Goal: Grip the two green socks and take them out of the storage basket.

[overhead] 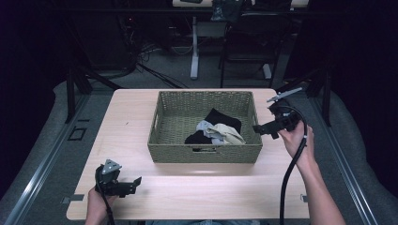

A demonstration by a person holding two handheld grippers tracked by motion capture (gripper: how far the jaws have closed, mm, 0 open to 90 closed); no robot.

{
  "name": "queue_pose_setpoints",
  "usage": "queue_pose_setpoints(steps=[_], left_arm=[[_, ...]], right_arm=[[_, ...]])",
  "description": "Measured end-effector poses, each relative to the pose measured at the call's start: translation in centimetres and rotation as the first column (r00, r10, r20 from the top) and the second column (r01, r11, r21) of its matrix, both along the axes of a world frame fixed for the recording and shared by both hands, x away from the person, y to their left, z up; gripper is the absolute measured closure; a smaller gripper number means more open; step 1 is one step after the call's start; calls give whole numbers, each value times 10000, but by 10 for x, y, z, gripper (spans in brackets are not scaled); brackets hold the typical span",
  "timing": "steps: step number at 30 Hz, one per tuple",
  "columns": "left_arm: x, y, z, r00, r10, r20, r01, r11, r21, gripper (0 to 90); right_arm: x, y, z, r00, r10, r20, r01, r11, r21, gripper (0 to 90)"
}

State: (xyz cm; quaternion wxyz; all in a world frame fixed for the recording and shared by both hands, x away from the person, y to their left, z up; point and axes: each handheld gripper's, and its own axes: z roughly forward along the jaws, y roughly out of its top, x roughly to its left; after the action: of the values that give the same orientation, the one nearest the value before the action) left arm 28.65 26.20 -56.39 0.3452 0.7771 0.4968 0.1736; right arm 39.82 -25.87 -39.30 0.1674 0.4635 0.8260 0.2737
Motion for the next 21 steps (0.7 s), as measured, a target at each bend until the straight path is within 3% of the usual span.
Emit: queue_pose_setpoints(steps=[6, 21], left_arm=[[0, 1, 0, 10000, -31, -7, 31, 10000, -19, 1], [0, 1, 0, 10000, -40, 8, 40, 10000, -60, 1]], right_arm=[[16, 20, 2, 9995, 263, -186, -266, 9995, -186, 14], [57, 58, -14, 9952, 654, -732, -705, 9951, -692, 25]])
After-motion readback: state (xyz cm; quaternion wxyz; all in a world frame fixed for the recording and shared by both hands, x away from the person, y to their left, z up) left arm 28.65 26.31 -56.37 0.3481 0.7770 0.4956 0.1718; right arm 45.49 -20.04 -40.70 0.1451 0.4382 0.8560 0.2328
